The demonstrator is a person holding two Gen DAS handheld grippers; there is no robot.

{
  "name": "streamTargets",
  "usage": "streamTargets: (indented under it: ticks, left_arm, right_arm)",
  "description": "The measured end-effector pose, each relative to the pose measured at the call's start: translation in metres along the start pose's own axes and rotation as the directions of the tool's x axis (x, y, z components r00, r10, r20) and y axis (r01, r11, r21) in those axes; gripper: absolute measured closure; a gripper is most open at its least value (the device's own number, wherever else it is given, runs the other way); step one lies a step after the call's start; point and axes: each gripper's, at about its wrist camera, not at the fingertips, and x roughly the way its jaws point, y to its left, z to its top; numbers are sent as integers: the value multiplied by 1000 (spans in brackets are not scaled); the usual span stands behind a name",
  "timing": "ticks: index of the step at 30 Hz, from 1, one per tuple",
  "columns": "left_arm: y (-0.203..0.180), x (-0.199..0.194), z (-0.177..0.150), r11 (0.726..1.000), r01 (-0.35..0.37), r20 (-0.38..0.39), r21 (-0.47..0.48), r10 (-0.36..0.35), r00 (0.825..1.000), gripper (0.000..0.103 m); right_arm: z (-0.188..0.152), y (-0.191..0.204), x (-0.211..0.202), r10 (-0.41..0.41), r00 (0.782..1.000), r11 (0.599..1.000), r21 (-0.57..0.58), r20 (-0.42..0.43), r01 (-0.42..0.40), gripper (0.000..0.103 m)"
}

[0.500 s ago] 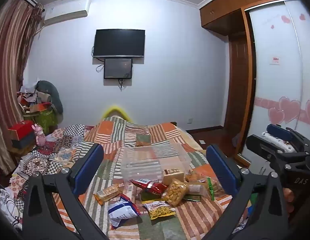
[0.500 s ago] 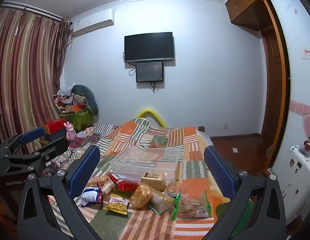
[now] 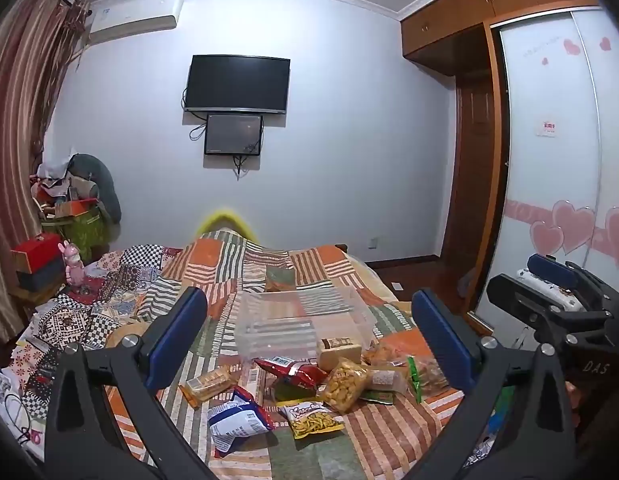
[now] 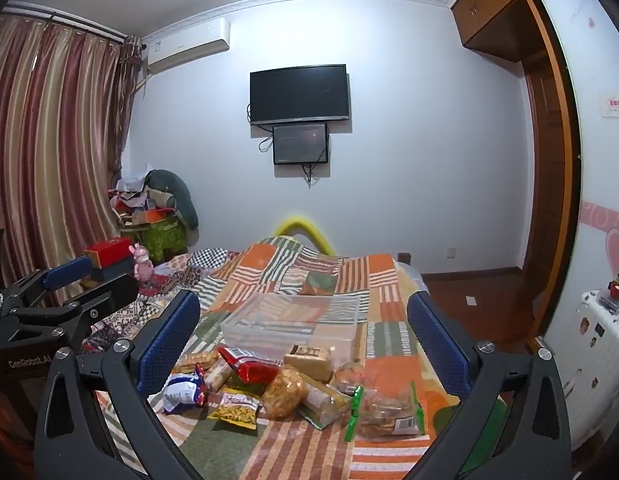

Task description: Organize snacks

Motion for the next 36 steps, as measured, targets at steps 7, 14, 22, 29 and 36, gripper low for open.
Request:
streamTargets:
  ticks: [7,14,22,29,36]
  left_arm:
    - [2,3,-2,1000,2,-3,-12,-2,1000,0]
    - [2,1,-4,1000,-2,4,-12,2,1000,0]
    - [1,0,-3,1000,-3,8,-6,3,1000,0]
    - [1,-1,-3,1000,5,8,-7,-5,1000,0]
    - [1,-2,-3,1000,5,11,-7,-5,1000,0]
  right_arm:
    - [-4,8,-1,4,1000,1000,-8,2,-4,0]
    - [0,8,0,7,1000,1000,-3,-2,-7,0]
    - [1,6,-1,8,1000,1000,5,-2,-8,0]
    - [0,6,-2,7,1000,1000,6,2,-7,0]
    - [1,6,-2,9,1000,1000,5,2,-9,0]
